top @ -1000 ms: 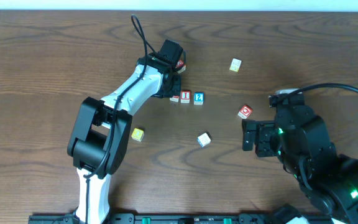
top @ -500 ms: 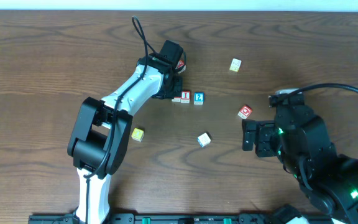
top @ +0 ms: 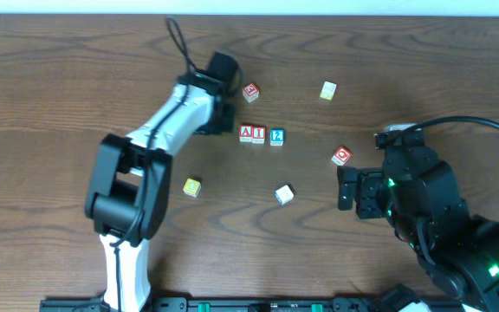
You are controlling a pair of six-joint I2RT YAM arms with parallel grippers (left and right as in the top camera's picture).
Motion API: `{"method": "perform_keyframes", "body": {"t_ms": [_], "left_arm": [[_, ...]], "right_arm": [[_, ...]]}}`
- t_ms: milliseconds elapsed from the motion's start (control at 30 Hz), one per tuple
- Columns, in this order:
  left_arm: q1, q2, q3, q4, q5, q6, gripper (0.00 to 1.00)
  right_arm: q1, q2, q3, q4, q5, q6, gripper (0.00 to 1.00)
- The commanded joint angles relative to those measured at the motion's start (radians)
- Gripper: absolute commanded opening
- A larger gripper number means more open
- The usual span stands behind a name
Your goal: Spell out Ai2
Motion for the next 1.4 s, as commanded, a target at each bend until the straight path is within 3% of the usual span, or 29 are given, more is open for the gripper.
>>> {"method": "perform_keyframes", "body": {"t_ms": [0, 267, 433, 533, 733, 1000, 1100, 1233, 1367], "left_arm": [[0.076, -0.103, 0.065, 0.002, -0.08, 0.036, 0.06], [0.277, -0.242, 0.068, 0.077, -0.036, 0.036, 0.06], [0.326, -0.271, 0.068, 0.057, -0.034, 0.037, 0.06], [0.333, -0.279, 0.068, 0.042, -0.031, 0.062, 0.06], [0.332, -0.279, 0.068, 0.029, -0.027, 0.063, 0.06], [0.332, -0.279, 0.068, 0.047, -0.027, 0.063, 0.06], [0.332, -0.279, 0.068, 0.05, -0.027, 0.063, 0.07], [0.332, -0.279, 0.068, 0.049, -0.027, 0.064, 0.07], [0.332, -0.279, 0.068, 0.035, -0.027, 0.066, 0.09]], "right_arm": [[-0.004, -0.004, 0.0, -0.001, 0.014, -0.013, 0.99], [-0.004, -0.004, 0.0, -0.009, 0.015, -0.02, 0.99], [-0.004, -0.004, 0.0, -0.14, 0.014, -0.042, 0.99], [-0.004, -0.004, 0.0, -0.155, 0.014, -0.043, 0.99], [-0.004, -0.004, 0.0, -0.4, 0.01, -0.091, 0.99], [-0.004, -0.004, 0.0, -0.403, 0.012, -0.092, 0.99], [-0.004, -0.003, -0.001, -0.275, 0.097, -0.124, 0.99], [-0.004, 0.004, -0.001, 0.051, -0.092, -0.067, 0.99], [-0.008, 0.06, -0.006, 0.327, -0.037, -0.037, 0.99]]}}
